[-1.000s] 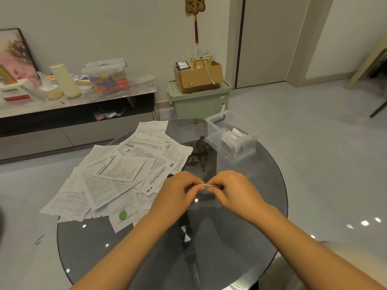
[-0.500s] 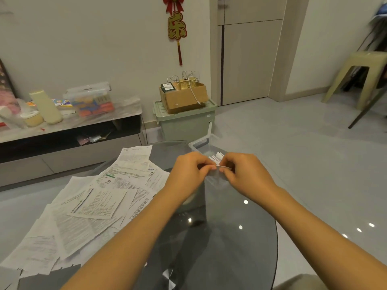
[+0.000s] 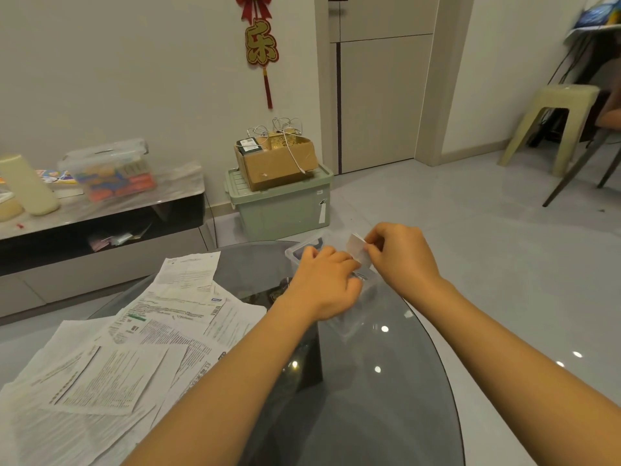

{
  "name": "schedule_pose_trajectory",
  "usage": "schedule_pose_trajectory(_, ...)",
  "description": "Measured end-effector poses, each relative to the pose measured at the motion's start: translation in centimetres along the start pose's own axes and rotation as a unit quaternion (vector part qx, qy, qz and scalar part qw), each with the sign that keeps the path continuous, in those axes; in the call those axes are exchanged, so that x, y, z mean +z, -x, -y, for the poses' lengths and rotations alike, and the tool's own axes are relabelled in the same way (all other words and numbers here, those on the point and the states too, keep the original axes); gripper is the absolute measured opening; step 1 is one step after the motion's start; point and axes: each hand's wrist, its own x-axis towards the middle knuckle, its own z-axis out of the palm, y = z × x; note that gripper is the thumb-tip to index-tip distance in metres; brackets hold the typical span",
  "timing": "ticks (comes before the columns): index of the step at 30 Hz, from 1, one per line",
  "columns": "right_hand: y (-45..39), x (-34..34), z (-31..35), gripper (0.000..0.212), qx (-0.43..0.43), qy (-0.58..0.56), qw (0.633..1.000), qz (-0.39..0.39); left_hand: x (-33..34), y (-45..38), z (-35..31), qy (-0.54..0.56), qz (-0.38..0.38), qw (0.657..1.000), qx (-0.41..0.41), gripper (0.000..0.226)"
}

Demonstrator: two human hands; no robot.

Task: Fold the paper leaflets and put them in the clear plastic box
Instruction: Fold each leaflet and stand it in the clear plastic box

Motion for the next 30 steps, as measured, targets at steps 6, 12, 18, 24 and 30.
schedule_pose_trajectory(6,-0.7,0.9,-0.2,0.016,0.008,0.1,0.994,0.042,0.6,-0.9,0.4,-0.035,0.031,0.999,0.014,0.067)
schedule_pose_trajectory(12,-0.9,1.5,0.1,0.017,-0.026,0.182,0.98,0.072,0.6,-0.9,0.5,-0.025,0.028,0.999,0.003,0.064)
schedule_pose_trajectory(18,-1.3,1.9,1.5,0.023,-0.016,0.256,0.958,0.131,0.7,-0.6,0.6,-0.009,0.001,1.0,-0.003,0.065)
schedule_pose_trajectory(24,-2.0,2.1,1.8,0.015,-0.024,0.325,0.93,0.167,1.1,-0.2,1.2,0.023,-0.011,1.0,-0.019,0.063)
schedule_pose_trajectory(30,-2.7,2.5,1.4,0.023,0.032,0.314,0.928,0.197,1.1,0.1,1.7,0.027,-0.011,0.999,-0.016,0.063)
